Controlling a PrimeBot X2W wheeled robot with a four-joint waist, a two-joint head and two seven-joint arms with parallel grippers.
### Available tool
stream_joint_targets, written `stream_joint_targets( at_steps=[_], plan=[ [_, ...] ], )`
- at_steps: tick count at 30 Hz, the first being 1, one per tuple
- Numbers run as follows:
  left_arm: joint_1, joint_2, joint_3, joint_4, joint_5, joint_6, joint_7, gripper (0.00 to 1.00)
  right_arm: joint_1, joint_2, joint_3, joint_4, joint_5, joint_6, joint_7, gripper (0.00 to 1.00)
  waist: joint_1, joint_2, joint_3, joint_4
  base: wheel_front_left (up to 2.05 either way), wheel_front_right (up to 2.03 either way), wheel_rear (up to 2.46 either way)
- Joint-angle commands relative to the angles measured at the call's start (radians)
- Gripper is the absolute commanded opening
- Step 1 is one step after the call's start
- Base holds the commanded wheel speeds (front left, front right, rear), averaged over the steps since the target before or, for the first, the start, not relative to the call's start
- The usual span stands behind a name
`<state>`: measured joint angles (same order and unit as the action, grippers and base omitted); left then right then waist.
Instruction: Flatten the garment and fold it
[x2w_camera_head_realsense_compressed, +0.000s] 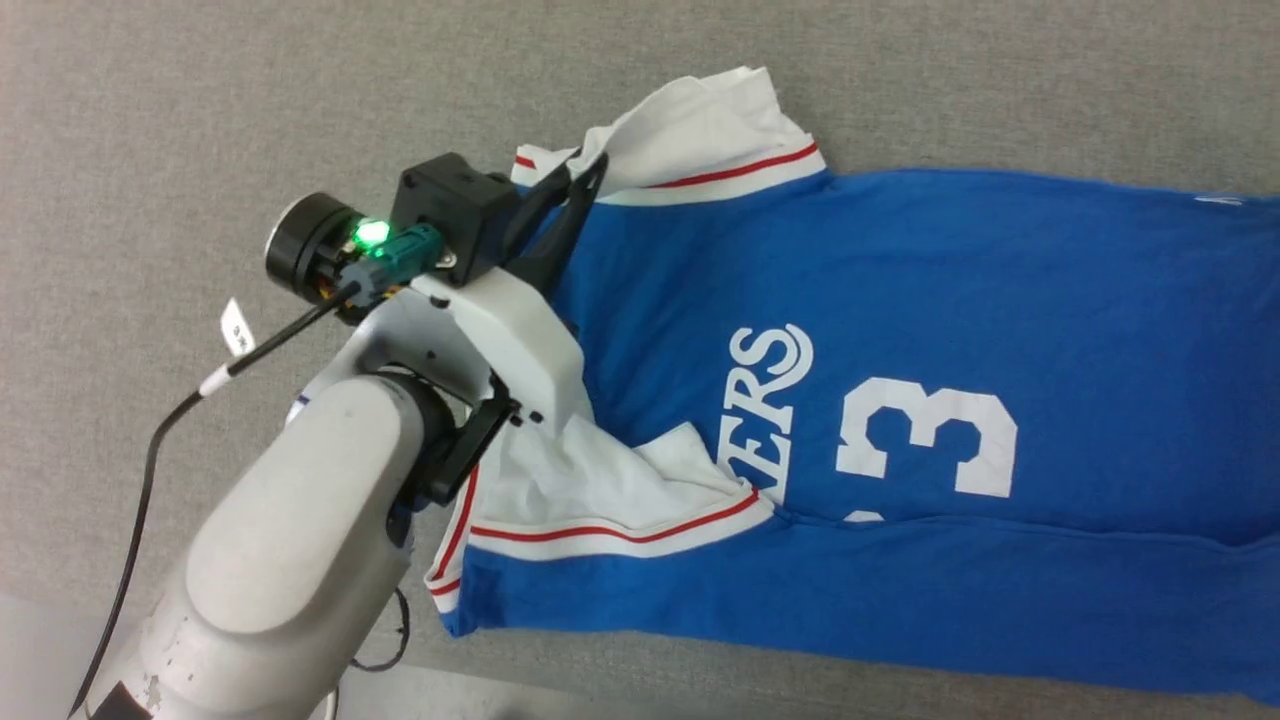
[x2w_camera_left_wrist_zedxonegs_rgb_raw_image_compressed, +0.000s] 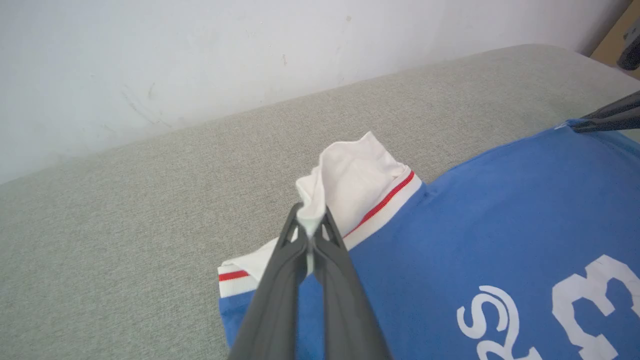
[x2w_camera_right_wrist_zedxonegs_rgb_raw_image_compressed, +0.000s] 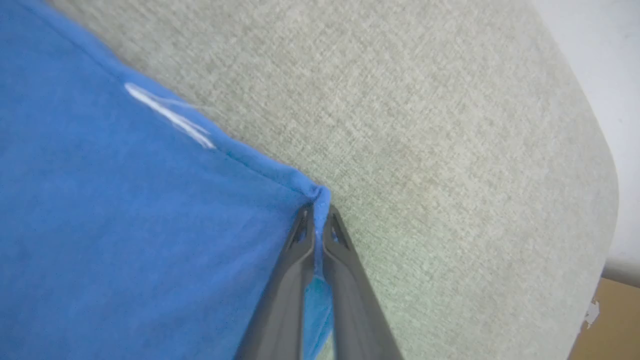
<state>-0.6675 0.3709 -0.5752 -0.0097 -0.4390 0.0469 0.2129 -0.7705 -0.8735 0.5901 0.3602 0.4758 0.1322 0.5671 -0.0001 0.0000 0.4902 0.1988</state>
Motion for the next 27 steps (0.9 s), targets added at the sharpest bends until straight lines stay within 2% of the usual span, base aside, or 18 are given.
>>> stream_joint_targets(
  at_steps=[1,7,14,20,27],
  plan=[
    [0.018,-0.001,0.005,0.004,0.0,0.012,-0.01,0.0,0.034,0.024,0.026,0.049,0.002,-0.002,-0.008,0.0,0.0001,0.0,-0.016,-0.01,0.0,0.0,0.0],
    [0.074,0.021,0.037,0.008,-0.017,0.039,-0.049,0.0,0.026,0.078,-0.061,0.114,-0.038,-0.002,-0.201,0.0,0.0001,0.0,-0.103,-0.036,0.0,0.0,0.0],
    [0.22,0.076,0.074,-0.055,-0.051,0.089,-0.053,0.0,0.143,0.127,-0.173,0.093,-0.037,-0.002,-0.36,0.0,0.0001,0.0,-0.224,-0.055,0.0,0.0,0.0],
    [0.372,0.128,0.088,-0.15,-0.086,0.132,-0.018,0.0,0.312,0.167,-0.276,0.03,-0.029,-0.002,-0.404,0.0,0.0001,0.0,-0.295,-0.062,0.0,0.0,0.0],
    [0.52,0.161,0.086,-0.205,-0.147,0.154,0.023,0.0,0.521,0.213,-0.379,-0.083,-0.056,-0.002,-0.366,0.0,0.0001,0.0,-0.331,-0.065,0.0,0.0,0.0]
  ],
)
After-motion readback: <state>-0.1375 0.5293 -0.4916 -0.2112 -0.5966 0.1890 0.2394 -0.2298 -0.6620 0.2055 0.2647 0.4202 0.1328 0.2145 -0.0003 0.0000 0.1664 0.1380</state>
